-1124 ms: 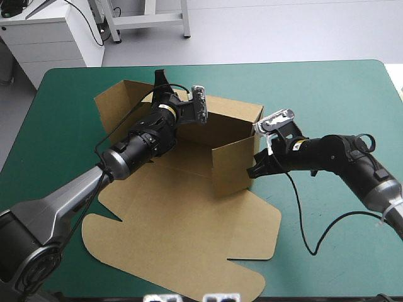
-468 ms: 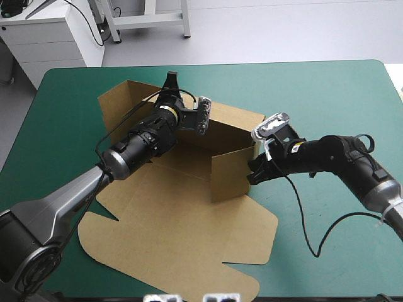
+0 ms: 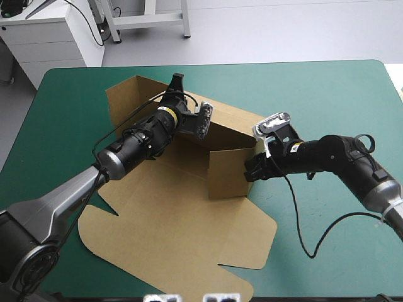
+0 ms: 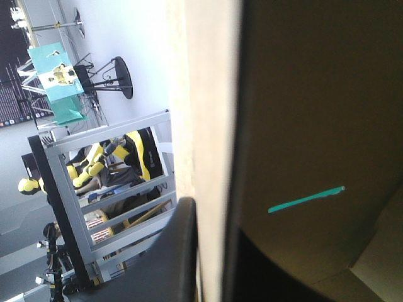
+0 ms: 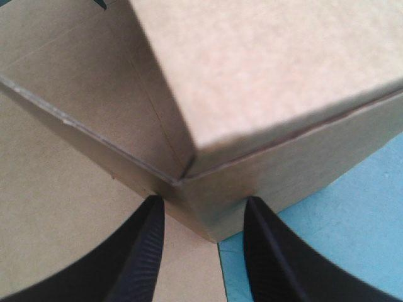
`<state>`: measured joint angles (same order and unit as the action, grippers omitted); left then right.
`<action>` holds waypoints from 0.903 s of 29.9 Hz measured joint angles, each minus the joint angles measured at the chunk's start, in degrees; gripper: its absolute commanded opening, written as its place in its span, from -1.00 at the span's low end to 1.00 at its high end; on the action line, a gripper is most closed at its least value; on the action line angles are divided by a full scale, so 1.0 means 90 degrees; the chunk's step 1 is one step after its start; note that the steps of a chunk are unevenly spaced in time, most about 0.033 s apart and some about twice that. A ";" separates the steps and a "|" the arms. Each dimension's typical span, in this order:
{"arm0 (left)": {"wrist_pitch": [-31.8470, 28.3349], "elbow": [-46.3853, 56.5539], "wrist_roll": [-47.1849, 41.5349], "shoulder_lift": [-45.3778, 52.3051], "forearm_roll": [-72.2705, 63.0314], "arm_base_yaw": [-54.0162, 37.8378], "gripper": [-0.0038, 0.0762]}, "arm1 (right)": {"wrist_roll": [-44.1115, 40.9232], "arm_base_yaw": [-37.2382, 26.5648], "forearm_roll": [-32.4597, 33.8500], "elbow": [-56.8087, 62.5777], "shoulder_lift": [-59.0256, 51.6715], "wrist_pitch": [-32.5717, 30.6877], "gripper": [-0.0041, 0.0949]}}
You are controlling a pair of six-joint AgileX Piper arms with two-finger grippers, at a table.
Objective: Fold the box
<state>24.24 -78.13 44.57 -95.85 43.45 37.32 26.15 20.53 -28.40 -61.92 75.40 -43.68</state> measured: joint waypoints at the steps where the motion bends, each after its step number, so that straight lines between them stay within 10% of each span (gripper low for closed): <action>1: -0.0153 0.0077 0.0000 0.0026 0.0000 -0.0047 -0.92 | -0.0092 0.0001 0.0057 0.0000 0.0000 0.0049 -0.18; 27: -0.0250 0.0317 -0.3251 -0.0014 0.1531 -0.0040 -0.92 | -0.1175 0.0038 0.1760 0.0002 0.0812 0.2118 -0.23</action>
<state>21.99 -75.28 15.31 -95.98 57.23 36.95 15.57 20.87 -12.56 -61.90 82.70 -24.62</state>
